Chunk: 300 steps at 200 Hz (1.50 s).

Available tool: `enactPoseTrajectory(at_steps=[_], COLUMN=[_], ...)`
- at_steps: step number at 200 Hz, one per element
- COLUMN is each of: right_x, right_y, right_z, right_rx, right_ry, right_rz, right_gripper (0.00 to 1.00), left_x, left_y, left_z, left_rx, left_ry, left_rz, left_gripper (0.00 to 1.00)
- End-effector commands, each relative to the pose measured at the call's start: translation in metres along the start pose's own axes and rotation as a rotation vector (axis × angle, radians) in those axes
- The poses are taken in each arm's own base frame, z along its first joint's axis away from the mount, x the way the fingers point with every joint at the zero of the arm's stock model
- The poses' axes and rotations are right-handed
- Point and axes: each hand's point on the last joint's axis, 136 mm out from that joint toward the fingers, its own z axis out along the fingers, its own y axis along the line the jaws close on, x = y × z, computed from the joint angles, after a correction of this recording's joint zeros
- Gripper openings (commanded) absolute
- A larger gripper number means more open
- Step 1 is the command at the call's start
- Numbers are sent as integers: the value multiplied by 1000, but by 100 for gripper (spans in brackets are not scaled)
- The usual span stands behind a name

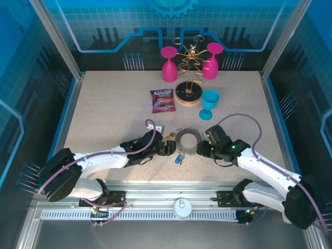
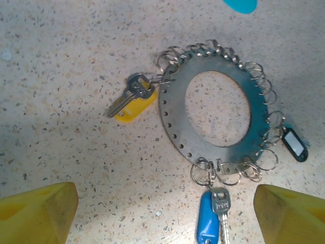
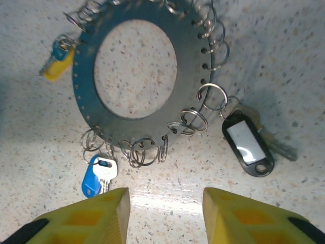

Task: Put the keys on the keyring

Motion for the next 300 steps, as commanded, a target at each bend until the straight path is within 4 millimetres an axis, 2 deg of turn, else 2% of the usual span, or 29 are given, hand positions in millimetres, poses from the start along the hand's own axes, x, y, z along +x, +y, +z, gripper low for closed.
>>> enactPoseTrajectory(at_steps=[1,60,114,146,180,260,300], right_x=[10,18,15,16,13,12,10], right_y=[-3,3,-3,2,6,5,9], right_z=[14,37,48,54,56,61,57], right_rx=[30,39,88,70,60,71,51], right_ry=[29,55,47,59,57,51,42], right_rz=[55,66,62,62,56,61,51], right_gripper=[37,33,27,25,24,15,2], left_x=[-10,-7,-10,-10,-9,-8,-9], left_y=[-2,-2,0,3,6,9,11], left_z=[3,6,2,-1,-2,-4,-7], left_rx=[-21,-20,-24,-28,-36,-42,-44], left_ry=[-37,-27,-49,-54,-60,-64,-73], left_rz=[-85,-108,-109,-116,-118,-119,-121], left_gripper=[90,90,90,89,89,89,89])
